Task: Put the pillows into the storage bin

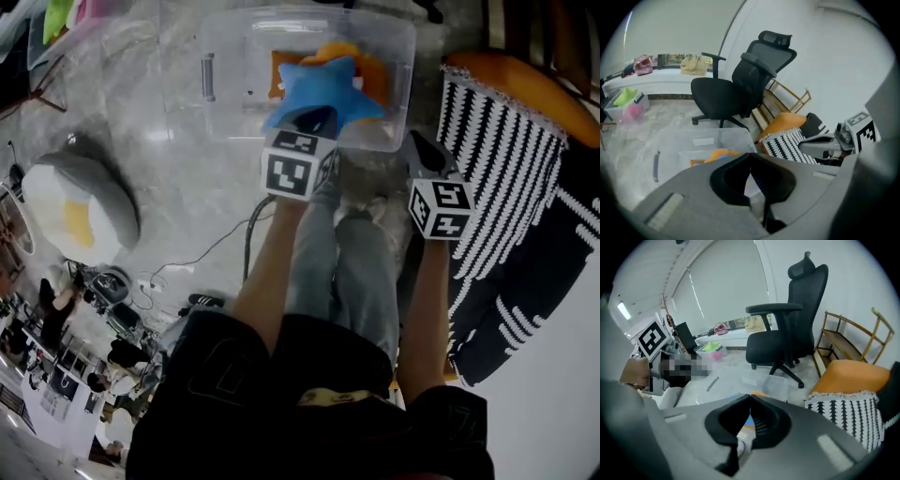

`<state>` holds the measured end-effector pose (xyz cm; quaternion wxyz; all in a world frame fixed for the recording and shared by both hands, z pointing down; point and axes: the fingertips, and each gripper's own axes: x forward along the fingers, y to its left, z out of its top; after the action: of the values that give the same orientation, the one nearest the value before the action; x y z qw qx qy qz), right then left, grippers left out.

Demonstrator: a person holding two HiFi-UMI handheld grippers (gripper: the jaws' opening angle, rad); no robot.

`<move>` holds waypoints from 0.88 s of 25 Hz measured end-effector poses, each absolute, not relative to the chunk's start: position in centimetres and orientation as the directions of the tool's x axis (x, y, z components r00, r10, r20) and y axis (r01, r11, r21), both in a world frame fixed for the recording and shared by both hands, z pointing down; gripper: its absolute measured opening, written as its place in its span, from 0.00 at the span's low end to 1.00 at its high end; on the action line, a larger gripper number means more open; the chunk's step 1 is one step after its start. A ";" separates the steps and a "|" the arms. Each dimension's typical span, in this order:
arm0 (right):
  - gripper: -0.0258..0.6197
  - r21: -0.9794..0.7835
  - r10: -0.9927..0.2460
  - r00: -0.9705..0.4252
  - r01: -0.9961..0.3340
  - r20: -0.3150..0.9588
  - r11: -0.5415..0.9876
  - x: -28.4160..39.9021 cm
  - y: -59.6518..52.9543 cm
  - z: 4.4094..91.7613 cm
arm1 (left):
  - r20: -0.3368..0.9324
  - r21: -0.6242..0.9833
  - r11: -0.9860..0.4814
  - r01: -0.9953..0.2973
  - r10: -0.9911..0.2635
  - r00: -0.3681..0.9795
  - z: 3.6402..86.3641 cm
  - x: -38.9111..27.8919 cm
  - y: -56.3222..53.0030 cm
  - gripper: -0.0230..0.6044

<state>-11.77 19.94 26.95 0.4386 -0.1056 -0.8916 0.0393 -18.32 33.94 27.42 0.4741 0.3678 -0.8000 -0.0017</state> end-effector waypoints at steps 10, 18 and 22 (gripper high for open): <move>0.05 -0.182 0.134 -0.742 0.017 0.657 0.983 -11.2 14.2 16.0 | 0.616 0.384 0.620 -0.684 -0.724 -0.311 15.7 -18.6 25.9 0.05; 0.04 -0.231 -0.017 -0.841 -0.168 0.541 0.958 -5.5 6.5 6.9 | 0.518 0.331 0.547 -0.769 -0.786 -0.336 5.8 -14.4 18.5 0.05; 0.04 -0.228 -0.121 -0.867 -0.258 0.483 0.939 -1.6 2.3 2.3 | 0.439 0.277 0.490 -0.826 -0.830 -0.345 -0.1 -11.5 14.9 0.05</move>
<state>-1.63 2.29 2.30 0.2377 0.0994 -0.9554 0.1443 -11.55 14.94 -0.15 0.2697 0.5049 -0.8200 -0.0030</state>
